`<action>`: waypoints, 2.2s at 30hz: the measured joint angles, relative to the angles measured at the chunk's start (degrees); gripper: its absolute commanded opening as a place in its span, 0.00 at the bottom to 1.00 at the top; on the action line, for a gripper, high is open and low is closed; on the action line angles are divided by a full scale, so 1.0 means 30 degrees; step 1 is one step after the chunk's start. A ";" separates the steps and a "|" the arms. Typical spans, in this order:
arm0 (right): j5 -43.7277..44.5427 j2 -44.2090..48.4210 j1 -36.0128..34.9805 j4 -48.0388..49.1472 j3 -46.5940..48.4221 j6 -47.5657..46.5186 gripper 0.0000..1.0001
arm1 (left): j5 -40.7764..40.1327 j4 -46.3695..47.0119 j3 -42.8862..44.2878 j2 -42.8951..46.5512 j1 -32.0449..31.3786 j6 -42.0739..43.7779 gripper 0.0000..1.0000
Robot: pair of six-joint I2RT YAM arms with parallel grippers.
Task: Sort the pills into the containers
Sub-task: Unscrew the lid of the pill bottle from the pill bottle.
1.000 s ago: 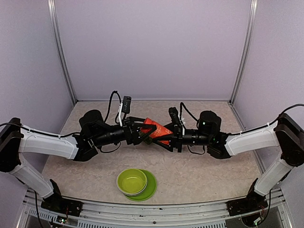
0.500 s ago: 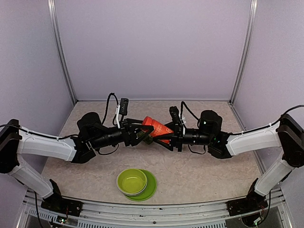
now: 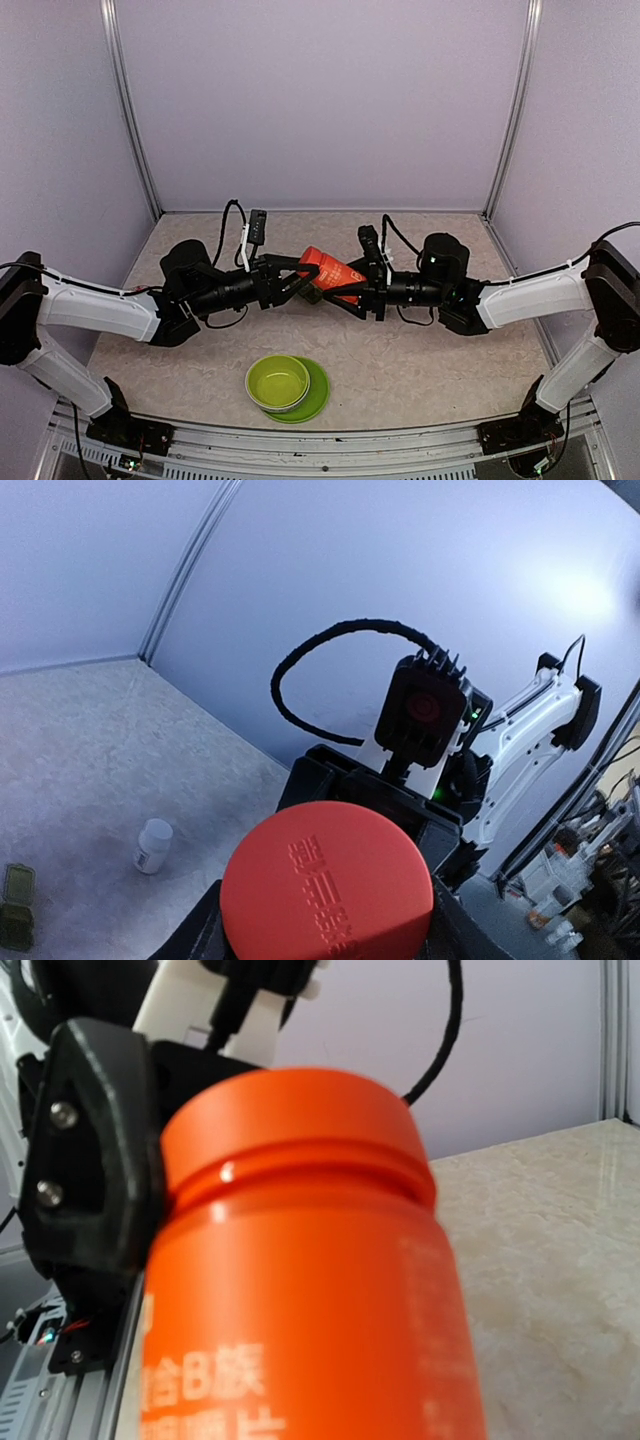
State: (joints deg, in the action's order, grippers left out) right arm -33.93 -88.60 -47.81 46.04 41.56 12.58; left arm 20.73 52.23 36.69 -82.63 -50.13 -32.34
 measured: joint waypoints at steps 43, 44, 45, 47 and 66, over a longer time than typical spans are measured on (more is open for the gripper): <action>-0.0423 0.0182 0.0364 0.0525 -0.0576 -0.0933 0.32 | -0.1559 -0.3184 0.1086 0.1770 0.0357 -0.1537 0.99; -0.0619 0.0131 0.0284 0.0619 -0.0546 -0.0750 0.32 | -0.1341 -0.2776 0.1013 0.1727 0.0350 -0.1326 0.99; -0.0772 0.0066 0.0204 0.0663 -0.0474 -0.0590 0.32 | -0.1100 -0.2426 0.0962 0.1654 0.0342 -0.1144 0.99; -0.1151 -0.0153 0.0029 0.0867 -0.0284 -0.0175 0.32 | -0.0452 -0.1574 0.0896 0.1362 0.0335 -0.0816 0.99; -0.2557 -0.1887 -0.0437 0.2062 0.0568 0.2069 0.32 | 0.1938 0.1144 0.0838 -0.0073 0.0051 0.0408 0.84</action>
State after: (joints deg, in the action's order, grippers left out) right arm -41.60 -94.26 -49.12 52.23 43.27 18.79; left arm 26.55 55.66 39.20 -82.85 -49.98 -31.11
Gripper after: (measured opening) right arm 0.522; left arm 0.863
